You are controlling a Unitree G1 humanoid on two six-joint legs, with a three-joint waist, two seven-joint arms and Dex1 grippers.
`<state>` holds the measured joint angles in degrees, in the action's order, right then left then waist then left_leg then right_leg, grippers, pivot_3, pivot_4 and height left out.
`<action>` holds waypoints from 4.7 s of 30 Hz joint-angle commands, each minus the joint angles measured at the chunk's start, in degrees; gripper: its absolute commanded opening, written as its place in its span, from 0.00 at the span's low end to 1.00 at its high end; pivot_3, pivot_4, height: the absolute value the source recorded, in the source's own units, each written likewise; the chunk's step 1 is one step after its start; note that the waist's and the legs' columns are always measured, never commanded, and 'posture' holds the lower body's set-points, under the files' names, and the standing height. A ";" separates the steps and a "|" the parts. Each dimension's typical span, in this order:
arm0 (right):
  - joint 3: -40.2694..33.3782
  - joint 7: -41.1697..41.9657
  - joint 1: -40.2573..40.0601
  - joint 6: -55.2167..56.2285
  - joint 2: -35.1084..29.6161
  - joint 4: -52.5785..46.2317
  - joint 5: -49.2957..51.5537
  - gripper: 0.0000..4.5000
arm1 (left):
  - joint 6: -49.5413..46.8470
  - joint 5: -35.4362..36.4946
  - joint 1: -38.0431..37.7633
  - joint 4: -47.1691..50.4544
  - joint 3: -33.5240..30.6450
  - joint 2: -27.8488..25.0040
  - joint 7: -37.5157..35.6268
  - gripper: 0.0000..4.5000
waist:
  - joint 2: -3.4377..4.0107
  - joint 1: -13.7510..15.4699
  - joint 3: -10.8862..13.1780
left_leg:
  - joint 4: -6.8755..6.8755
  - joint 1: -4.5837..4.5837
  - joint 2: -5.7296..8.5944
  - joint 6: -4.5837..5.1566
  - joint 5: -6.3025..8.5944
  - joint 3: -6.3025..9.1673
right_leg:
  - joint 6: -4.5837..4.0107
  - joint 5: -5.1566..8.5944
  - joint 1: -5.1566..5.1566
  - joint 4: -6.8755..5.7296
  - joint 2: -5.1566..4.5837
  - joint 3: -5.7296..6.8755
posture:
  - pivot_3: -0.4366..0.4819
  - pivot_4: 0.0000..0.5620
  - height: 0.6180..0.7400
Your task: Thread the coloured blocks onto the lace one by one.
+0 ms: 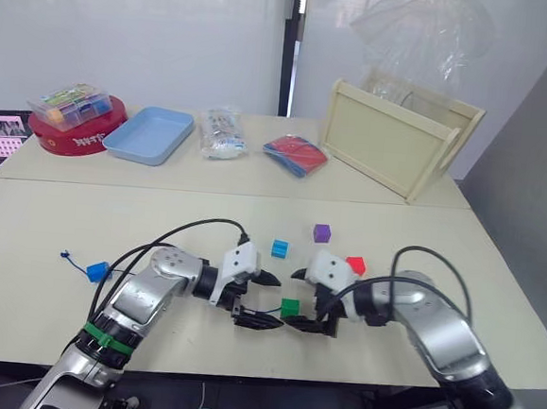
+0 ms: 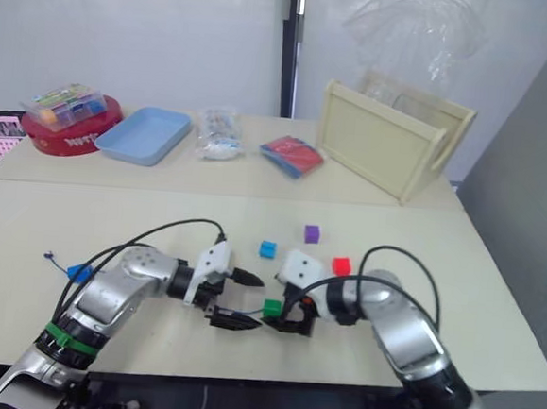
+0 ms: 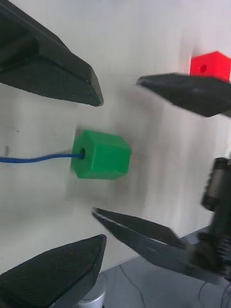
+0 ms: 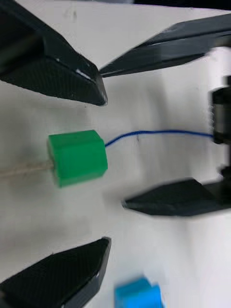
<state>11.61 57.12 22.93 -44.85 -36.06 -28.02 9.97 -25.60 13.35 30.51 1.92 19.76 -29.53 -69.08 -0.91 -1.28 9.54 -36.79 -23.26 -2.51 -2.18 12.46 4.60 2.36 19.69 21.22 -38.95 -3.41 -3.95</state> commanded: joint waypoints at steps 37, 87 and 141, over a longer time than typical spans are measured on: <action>3.66 -3.73 -6.09 12.41 -6.12 5.29 1.76 0.67 | 4.72 -7.62 3.97 -4.76 5.94 2.43 0.43 0.28 | -0.02 0.20 0.01 | -0.02 0.03 0.02 0.01 0.00 -0.02 | 0.00 0.00 -0.01 0.00 0.00 -0.02 | 0.48 0.27 1.00; 8.40 0.69 1.46 16.22 -0.87 10.17 -1.07 0.00 | 39.08 -9.71 6.21 -46.35 -10.63 -29.05 -20.25 0.28 | 0.03 -1.36 0.03 | 0.07 0.15 -0.11 0.02 0.01 -0.04 | -0.01 0.00 0.09 -0.20 0.09 0.02 | 0.48 0.27 1.00; 9.96 -3.01 0.98 9.31 -0.18 5.07 -0.97 0.00 | -0.98 6.58 -2.50 -2.46 -6.83 0.16 -1.49 0.01 | -0.06 -1.00 0.06 | -0.08 0.02 -0.04 0.01 0.00 0.00 | -0.01 0.00 0.09 -0.19 0.02 0.01 | 0.48 0.27 1.00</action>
<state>21.86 54.42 24.20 -35.55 -35.81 -21.00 9.12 -26.52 18.67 26.99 -1.98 14.33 -29.38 -70.94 -0.97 -2.28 9.60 -36.87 -23.24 -2.54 -2.17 12.46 4.59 2.35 19.69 21.31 -39.14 -3.39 -3.94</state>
